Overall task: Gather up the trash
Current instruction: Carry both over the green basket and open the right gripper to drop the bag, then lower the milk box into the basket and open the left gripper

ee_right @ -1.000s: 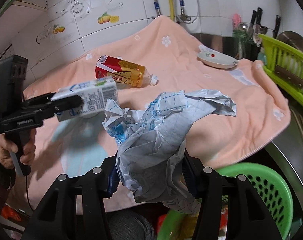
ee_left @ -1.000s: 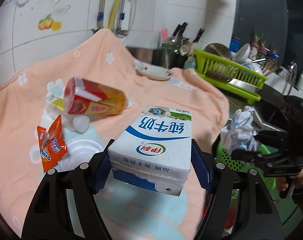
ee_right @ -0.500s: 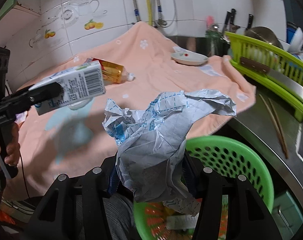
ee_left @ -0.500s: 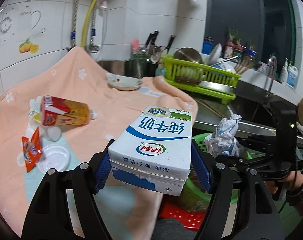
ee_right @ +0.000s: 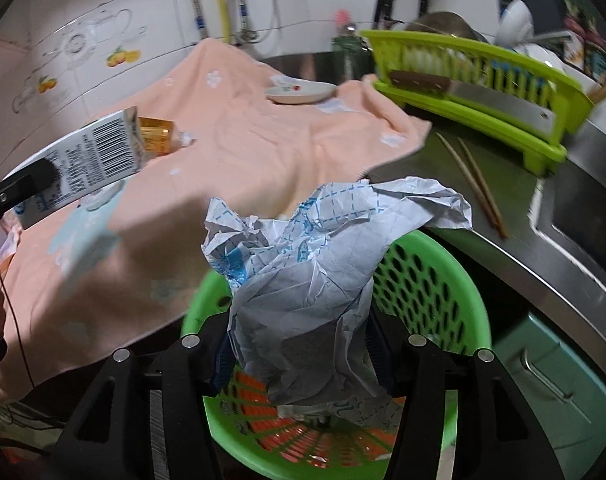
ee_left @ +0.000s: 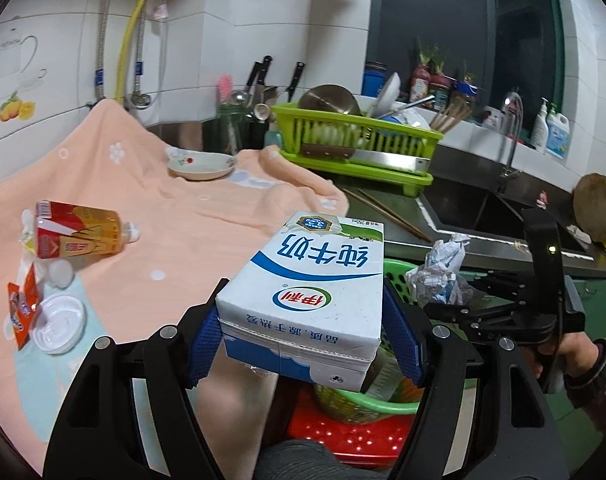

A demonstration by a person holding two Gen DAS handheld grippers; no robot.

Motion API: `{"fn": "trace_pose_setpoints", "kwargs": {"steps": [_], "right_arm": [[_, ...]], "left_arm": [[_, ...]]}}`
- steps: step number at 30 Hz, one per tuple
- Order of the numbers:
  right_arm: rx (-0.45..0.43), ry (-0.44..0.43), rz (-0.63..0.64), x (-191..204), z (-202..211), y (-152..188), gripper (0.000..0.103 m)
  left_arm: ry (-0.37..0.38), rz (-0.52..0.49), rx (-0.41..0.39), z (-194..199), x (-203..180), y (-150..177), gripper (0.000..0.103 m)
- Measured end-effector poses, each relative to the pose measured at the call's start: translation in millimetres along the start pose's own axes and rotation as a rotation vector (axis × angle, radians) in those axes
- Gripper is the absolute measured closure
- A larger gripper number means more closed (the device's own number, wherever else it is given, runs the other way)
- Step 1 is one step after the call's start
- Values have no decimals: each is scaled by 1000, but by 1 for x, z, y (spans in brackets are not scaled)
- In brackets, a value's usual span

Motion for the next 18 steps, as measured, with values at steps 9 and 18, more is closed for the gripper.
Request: {"fn": "trace_pose_setpoints", "kwargs": {"steps": [9,18], "right_arm": [[-6,33,-76,-30,4,5,37],[-32,38,-88,-39,13,4,27]], "left_arm": [[45,-32,6,-13,-26,-5,32],[74,-52,17,-26,-46,-6,32]]}}
Point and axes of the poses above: each gripper's, at about its wrist camera, not at the fingertips, and z roughly against the way its jaws point, x to its left, y to its underside, the point moved 6 cm from there along -z, roughly the way its jaws point, and after that the axes turned 7 degrees about -z, right-handed, at the moved point
